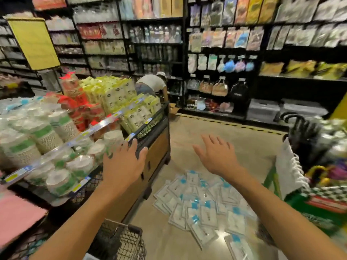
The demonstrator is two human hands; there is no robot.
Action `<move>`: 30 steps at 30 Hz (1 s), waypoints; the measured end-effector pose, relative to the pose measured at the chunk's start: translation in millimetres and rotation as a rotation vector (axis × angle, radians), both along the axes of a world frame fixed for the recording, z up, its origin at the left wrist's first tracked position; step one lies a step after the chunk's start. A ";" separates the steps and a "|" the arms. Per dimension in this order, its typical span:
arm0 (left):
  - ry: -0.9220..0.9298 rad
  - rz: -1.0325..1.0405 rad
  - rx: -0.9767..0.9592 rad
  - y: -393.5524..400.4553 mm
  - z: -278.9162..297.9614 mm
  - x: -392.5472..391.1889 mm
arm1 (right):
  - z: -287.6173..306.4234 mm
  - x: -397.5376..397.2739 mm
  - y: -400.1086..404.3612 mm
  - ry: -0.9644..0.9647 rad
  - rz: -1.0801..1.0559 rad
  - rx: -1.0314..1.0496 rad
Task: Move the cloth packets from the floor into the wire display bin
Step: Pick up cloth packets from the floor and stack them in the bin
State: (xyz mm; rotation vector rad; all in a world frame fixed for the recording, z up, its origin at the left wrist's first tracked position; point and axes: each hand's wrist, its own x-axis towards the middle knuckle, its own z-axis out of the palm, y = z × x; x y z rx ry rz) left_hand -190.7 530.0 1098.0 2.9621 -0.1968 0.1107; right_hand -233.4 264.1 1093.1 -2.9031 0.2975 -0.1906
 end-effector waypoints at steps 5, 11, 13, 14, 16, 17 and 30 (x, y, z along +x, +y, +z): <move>0.021 -0.064 0.022 -94.1 -7.0 1.8 | -12.5 -14.1 -98.8 0.011 -0.080 0.035; 0.041 -0.119 0.031 -195.6 -24.9 6.5 | -29.0 -30.4 -211.1 0.033 -0.146 0.043; 0.063 -0.133 0.039 -222.8 -32.8 8.9 | -36.1 -37.6 -240.5 0.049 -0.172 0.049; 0.076 -0.140 0.045 -234.3 -36.4 10.2 | -40.5 -41.1 -253.4 0.061 -0.188 0.055; 0.091 -0.154 0.055 -255.4 -44.5 13.3 | -52.3 -46.6 -277.4 0.083 -0.225 0.067; 0.097 -0.159 0.057 -265.3 -48.5 15.9 | -58.8 -48.2 -288.2 0.089 -0.243 0.071; 0.113 -0.302 0.117 -356.6 -143.8 110.1 | -146.9 -17.2 -373.7 0.180 -0.420 0.056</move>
